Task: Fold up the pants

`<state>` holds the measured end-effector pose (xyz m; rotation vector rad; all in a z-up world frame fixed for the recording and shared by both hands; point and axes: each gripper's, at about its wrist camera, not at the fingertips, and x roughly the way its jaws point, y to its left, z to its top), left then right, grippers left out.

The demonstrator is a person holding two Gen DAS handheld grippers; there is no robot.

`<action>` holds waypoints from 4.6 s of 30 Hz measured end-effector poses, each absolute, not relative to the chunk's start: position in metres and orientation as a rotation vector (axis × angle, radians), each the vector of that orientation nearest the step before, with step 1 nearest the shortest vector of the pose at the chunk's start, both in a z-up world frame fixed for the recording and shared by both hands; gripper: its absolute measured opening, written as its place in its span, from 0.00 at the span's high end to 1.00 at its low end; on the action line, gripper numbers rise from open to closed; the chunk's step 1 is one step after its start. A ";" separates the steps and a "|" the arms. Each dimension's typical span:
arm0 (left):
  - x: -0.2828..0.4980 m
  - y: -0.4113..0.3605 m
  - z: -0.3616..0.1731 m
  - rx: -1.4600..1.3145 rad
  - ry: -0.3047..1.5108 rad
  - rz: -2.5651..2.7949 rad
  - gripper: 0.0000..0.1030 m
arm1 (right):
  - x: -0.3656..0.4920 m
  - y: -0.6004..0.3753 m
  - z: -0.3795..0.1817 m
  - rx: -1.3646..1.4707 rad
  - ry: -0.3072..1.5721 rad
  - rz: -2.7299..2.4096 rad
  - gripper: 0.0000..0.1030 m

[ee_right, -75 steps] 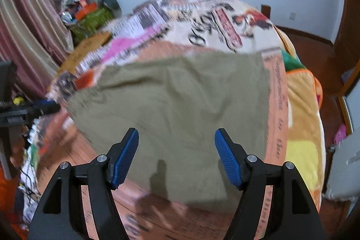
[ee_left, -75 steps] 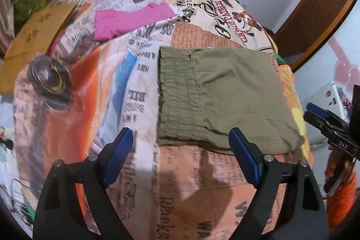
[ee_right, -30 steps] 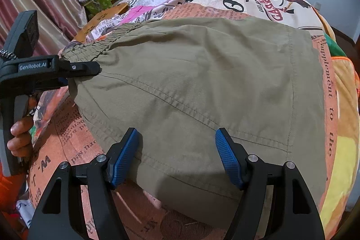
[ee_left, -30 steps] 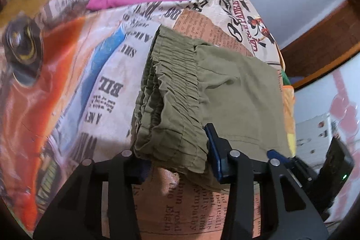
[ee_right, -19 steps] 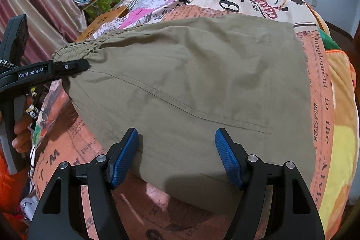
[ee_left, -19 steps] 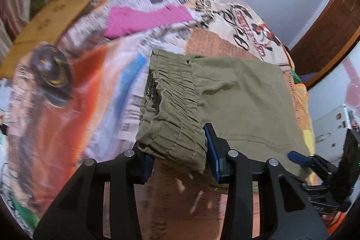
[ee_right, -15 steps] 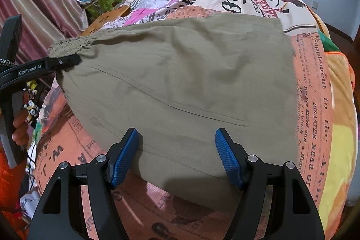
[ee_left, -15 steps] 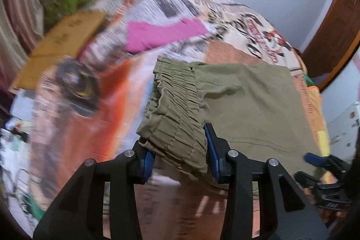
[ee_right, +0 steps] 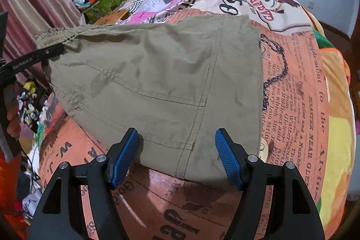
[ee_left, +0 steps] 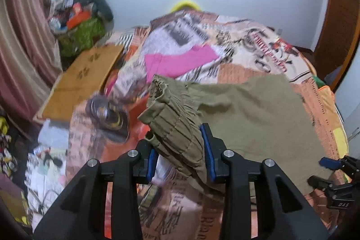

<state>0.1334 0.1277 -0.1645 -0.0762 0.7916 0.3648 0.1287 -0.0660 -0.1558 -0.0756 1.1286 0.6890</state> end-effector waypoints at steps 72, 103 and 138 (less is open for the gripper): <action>0.163 0.008 -0.223 0.023 1.073 -0.124 0.53 | 0.145 -0.140 -0.116 0.119 0.974 0.487 0.34; 0.328 0.093 -0.251 0.007 1.156 0.061 0.33 | 0.140 -0.145 -0.176 0.183 1.144 0.496 0.27; 0.211 0.078 -0.267 0.022 1.096 0.081 0.13 | 0.138 -0.180 -0.145 0.173 1.074 0.369 0.24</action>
